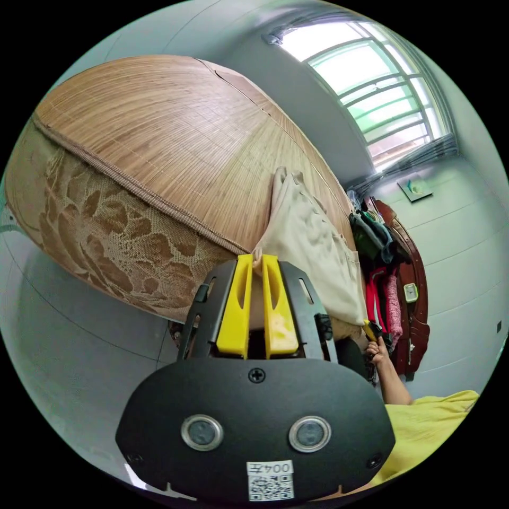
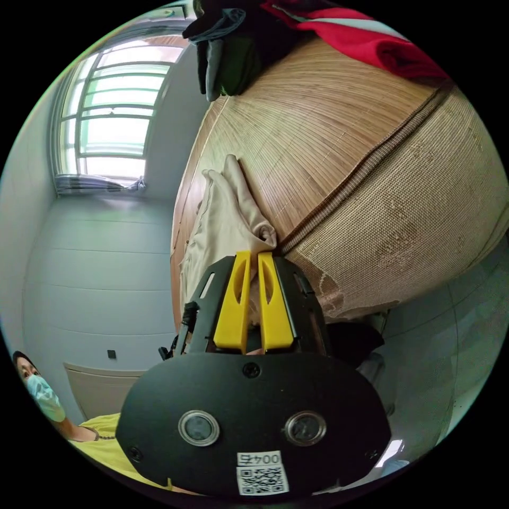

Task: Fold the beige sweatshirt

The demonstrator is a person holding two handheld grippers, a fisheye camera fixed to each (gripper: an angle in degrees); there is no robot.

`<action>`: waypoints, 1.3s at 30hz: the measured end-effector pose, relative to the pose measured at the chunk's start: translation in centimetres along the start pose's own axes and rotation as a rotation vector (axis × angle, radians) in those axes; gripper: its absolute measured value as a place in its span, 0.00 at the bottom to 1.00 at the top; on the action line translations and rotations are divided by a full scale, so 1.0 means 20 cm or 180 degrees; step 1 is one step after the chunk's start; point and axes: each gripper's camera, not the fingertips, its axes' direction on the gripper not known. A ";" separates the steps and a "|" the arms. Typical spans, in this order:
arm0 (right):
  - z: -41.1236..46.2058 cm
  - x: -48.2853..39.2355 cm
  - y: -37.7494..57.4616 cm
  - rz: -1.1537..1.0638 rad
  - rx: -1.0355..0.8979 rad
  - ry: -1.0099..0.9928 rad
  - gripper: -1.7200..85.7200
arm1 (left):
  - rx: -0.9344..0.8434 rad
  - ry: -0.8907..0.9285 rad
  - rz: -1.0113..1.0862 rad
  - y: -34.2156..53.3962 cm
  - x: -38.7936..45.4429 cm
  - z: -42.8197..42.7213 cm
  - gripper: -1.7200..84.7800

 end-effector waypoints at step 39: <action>0.44 -1.30 0.17 -0.1704 -0.0433 0.0307 0.05 | -0.0574 0.0295 0.2699 -0.09 1.72 0.65 0.19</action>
